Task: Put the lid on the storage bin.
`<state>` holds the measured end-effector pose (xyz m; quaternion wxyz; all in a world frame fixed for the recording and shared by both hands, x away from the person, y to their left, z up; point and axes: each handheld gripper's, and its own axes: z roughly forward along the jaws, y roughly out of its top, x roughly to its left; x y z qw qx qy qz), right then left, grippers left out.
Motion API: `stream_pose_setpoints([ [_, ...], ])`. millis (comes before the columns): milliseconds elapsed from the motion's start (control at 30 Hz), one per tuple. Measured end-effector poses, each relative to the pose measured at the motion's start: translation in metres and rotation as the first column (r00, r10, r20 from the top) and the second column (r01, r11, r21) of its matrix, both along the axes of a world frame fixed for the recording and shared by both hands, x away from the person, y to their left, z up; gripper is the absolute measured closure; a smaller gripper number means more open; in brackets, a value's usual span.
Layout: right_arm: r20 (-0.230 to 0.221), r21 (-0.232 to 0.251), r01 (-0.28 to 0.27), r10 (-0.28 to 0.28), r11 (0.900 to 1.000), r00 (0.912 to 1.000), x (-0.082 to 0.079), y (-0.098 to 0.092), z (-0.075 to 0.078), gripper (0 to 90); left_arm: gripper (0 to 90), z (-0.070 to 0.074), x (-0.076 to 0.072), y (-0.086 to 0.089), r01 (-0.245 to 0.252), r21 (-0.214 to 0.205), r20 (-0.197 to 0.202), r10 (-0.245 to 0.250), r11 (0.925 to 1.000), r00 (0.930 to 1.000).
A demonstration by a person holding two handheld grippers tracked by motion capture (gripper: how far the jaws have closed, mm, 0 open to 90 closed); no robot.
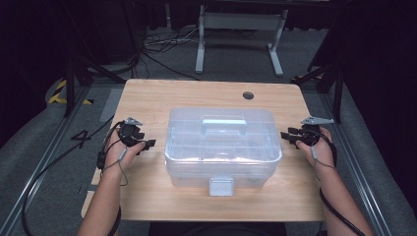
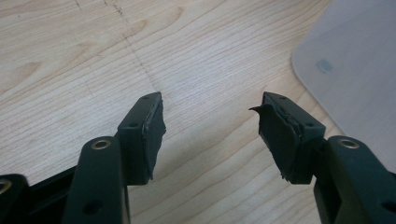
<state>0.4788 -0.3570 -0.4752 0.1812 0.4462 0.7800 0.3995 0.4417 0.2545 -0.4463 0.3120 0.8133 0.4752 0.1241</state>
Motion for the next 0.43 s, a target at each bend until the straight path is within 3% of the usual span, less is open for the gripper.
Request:
stream_pose_setpoints([
  [433, -0.011, -0.016, -0.008, 0.008, 0.9998, 0.9999, 0.0045, 0.0003, -0.0077, 39.6, 35.7, -0.0090, 0.0032, -0.0003, 0.002, -0.012, -0.010, -0.003, 0.9999, 1.0000],
])
